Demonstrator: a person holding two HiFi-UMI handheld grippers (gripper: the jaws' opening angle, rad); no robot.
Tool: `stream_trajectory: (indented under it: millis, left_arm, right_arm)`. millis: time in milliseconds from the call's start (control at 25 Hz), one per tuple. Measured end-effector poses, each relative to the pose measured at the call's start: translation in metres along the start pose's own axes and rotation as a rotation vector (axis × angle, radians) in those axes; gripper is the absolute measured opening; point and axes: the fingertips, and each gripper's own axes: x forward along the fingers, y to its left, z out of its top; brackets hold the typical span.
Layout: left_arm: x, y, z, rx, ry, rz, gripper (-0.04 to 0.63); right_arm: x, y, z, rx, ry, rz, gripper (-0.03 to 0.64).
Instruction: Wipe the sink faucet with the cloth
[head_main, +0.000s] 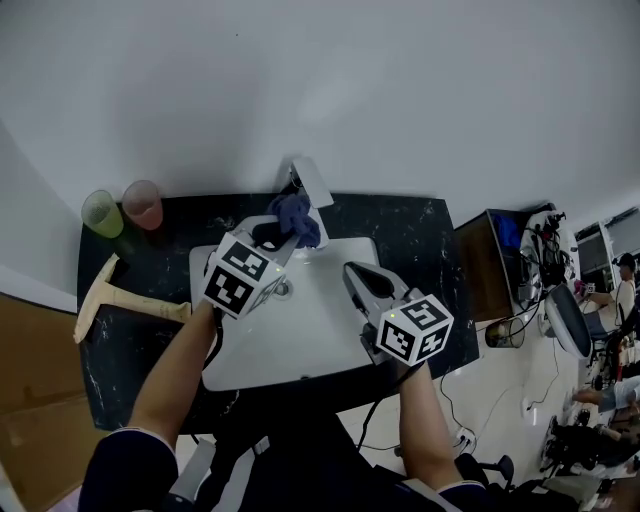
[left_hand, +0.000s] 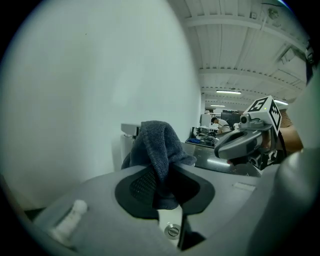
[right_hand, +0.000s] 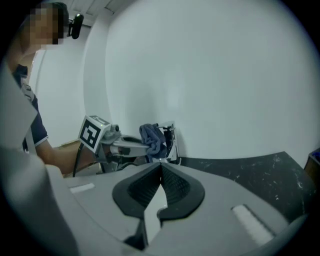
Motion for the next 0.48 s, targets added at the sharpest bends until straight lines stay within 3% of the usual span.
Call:
stream_trajectory:
  millis: [200, 480]
  left_arm:
    - [0.004, 0.013, -0.044, -0.050, 0.105, 0.041, 0.055]
    - [0.042, 0.012, -0.069, 0.081, 0.245, 0.042, 0.055]
  right_arm:
    - [0.013, 0.008, 0.020, -0.054, -0.031, 0.026, 0.017]
    - [0.038, 0.008, 0.025, -0.043, -0.045, 0.030, 0.041]
